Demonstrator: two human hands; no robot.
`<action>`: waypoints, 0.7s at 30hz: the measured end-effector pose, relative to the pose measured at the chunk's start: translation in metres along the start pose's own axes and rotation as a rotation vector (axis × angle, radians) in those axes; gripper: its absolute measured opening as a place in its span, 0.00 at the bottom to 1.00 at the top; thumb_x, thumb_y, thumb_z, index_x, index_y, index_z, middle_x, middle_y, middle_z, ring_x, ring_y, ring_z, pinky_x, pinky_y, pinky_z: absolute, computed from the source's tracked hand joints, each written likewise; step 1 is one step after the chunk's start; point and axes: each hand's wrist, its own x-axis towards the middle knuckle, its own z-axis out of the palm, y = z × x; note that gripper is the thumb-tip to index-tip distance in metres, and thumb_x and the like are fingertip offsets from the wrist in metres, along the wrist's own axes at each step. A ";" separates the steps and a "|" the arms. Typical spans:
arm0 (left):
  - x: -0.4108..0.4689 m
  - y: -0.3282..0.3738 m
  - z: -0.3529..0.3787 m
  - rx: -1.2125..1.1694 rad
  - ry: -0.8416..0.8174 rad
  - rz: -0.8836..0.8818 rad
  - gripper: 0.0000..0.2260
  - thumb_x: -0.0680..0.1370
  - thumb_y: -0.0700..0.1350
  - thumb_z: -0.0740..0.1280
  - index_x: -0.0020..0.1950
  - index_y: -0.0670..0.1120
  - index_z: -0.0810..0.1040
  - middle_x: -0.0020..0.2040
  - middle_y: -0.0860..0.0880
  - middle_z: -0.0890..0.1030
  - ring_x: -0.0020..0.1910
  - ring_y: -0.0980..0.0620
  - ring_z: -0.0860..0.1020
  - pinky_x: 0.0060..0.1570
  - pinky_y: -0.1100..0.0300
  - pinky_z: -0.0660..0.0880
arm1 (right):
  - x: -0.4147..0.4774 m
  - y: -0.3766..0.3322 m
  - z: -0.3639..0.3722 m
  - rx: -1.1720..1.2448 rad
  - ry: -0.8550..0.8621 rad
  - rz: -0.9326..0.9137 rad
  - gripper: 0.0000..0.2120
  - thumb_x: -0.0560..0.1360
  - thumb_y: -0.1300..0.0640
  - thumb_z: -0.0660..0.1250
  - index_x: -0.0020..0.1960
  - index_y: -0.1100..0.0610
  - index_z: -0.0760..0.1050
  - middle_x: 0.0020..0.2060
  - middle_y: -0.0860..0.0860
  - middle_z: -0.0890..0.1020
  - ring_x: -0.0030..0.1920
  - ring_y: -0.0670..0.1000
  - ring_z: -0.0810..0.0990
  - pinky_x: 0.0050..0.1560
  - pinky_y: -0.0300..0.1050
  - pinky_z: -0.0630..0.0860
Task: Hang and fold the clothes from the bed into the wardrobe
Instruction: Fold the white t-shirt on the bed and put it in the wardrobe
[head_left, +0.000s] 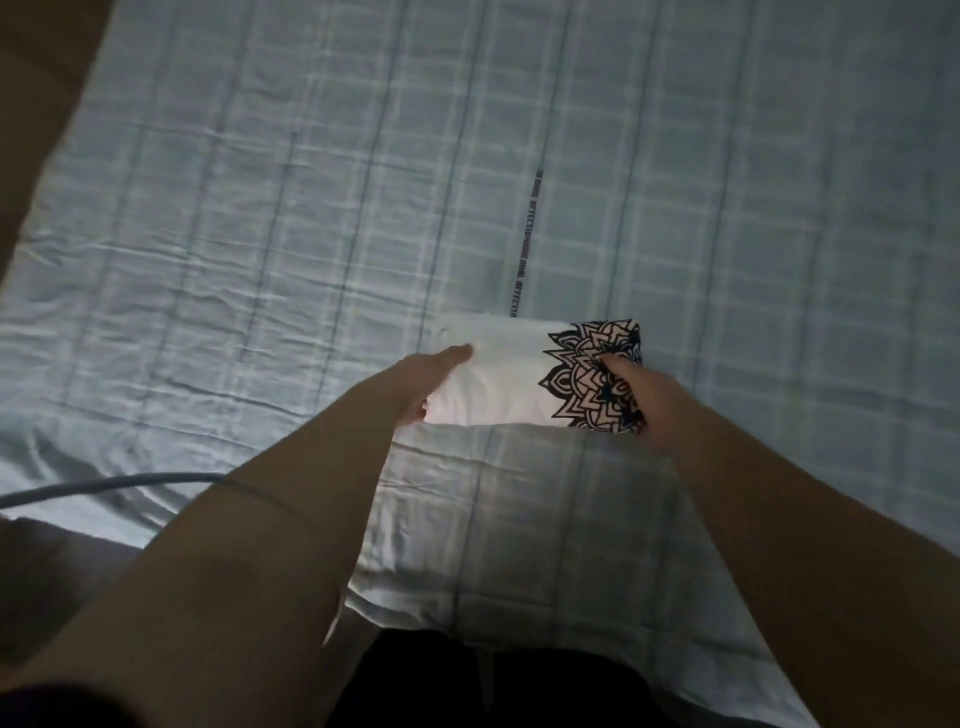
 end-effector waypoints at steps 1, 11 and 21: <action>-0.008 -0.007 -0.003 -0.101 -0.055 -0.016 0.30 0.71 0.60 0.75 0.66 0.44 0.76 0.55 0.45 0.85 0.53 0.45 0.84 0.58 0.45 0.79 | -0.010 0.000 -0.003 0.044 -0.061 0.025 0.26 0.68 0.48 0.77 0.60 0.63 0.78 0.49 0.59 0.86 0.50 0.60 0.86 0.57 0.60 0.80; -0.162 -0.101 -0.131 -0.535 -0.230 0.249 0.22 0.75 0.48 0.70 0.69 0.44 0.75 0.64 0.42 0.81 0.62 0.42 0.79 0.63 0.40 0.74 | -0.188 0.021 0.109 -0.034 -0.240 -0.275 0.13 0.79 0.60 0.63 0.63 0.56 0.75 0.53 0.57 0.85 0.51 0.58 0.84 0.54 0.58 0.80; -0.412 -0.283 -0.391 -0.795 -0.021 0.604 0.32 0.67 0.46 0.77 0.70 0.42 0.73 0.65 0.39 0.79 0.64 0.39 0.78 0.58 0.44 0.79 | -0.411 0.080 0.386 -0.323 -0.668 -0.550 0.18 0.78 0.58 0.64 0.67 0.57 0.74 0.59 0.59 0.82 0.58 0.60 0.82 0.59 0.60 0.77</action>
